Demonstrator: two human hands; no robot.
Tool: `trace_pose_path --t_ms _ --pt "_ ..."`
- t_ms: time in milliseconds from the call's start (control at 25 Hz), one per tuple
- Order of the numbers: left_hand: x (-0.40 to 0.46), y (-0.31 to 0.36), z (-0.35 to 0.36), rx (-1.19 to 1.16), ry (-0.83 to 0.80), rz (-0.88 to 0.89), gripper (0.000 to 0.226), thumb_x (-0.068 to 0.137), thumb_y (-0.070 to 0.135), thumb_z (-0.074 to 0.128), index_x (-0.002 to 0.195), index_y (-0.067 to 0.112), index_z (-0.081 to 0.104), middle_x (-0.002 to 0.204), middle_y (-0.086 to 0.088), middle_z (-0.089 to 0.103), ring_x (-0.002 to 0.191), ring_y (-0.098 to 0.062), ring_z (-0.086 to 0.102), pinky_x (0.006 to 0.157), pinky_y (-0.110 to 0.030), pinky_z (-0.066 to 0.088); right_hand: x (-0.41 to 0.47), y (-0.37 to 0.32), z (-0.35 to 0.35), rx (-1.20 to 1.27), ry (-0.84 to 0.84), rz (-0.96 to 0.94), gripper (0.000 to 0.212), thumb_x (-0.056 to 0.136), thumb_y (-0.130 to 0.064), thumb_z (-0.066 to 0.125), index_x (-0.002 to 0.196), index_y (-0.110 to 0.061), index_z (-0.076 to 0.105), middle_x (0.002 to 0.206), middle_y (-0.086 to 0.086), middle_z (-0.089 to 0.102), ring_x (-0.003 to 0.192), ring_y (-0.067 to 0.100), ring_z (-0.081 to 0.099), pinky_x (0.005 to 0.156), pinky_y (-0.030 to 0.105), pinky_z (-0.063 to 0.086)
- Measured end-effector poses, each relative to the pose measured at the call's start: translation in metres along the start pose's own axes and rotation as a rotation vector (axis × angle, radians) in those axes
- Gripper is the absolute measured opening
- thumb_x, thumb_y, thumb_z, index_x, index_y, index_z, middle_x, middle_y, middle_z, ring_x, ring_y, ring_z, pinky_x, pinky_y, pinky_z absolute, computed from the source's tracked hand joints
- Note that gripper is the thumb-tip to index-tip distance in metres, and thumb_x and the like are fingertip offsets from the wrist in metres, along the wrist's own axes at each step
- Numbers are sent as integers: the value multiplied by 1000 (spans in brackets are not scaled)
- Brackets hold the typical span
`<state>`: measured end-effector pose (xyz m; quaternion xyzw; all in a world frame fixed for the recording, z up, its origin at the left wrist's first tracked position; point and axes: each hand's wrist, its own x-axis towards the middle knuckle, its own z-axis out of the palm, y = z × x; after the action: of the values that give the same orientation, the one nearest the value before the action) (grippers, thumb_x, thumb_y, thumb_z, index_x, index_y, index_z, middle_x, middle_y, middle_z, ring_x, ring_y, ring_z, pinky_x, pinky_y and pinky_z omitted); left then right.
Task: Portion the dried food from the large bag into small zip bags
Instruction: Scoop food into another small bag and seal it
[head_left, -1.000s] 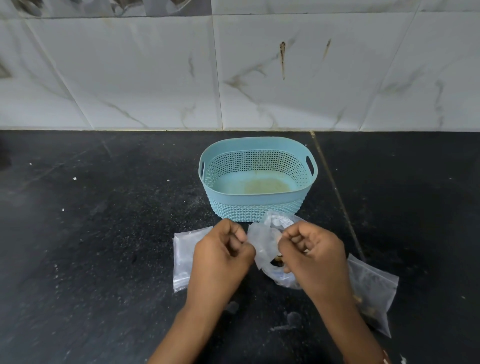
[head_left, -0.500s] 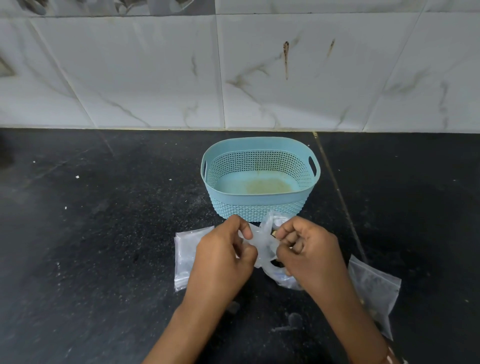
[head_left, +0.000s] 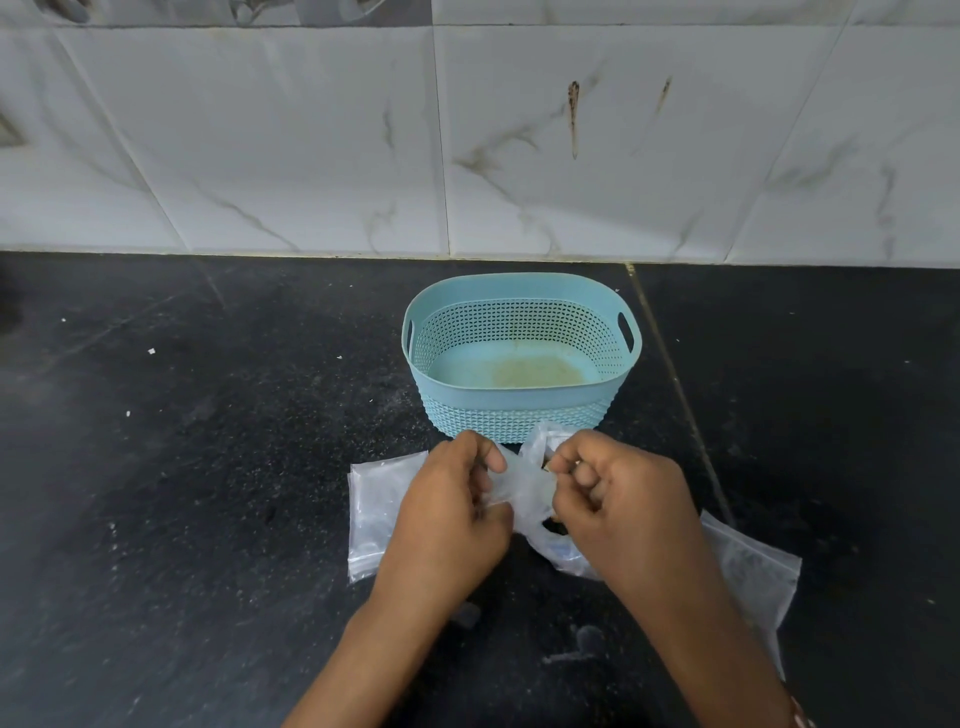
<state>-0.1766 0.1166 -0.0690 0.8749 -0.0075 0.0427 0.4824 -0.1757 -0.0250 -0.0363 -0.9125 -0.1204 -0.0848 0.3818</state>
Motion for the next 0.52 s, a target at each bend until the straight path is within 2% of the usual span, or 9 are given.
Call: trace_pose_path --t_ms 80,200,320,440,520 --pt "0 -1 -3 4 2 27 38 71 -6 52 78 31 47 82 7 51 70 -2 47 60 -12 37 1 1 -2 -17 8 -9 11 75 1 63 75 -10 65 48 -12 42 45 6 43 49 32 49" --pt "-2 0 -6 46 -25 89 34 72 6 51 84 38 46 89 14 52 83 2 47 66 -8 35 2 1 -2 13 -10 -5 11 76 1 63 75 -11 65 47 -9 43 46 11 44 48 23 44" --pt "-4 -5 -9 1 -141 139 44 72 23 46 105 50 38 116 25 48 111 11 42 90 -1 29 3 4 -2 135 -40 65 11 77 1 63 72 -8 65 48 -3 47 48 7 46 46 17 41" --pt "-6 -13 -9 -128 -268 170 49 77 48 53 124 46 38 129 22 48 123 7 42 103 -13 34 3 4 -2 214 -39 97 14 78 2 62 72 -10 65 53 8 55 46 9 47 47 23 44" --pt "-7 -20 -6 -120 -295 201 70 68 59 65 130 40 38 131 18 49 123 3 45 103 -16 37 4 4 -1 273 -43 117 14 79 2 61 72 -10 65 52 4 56 46 8 50 43 19 44"
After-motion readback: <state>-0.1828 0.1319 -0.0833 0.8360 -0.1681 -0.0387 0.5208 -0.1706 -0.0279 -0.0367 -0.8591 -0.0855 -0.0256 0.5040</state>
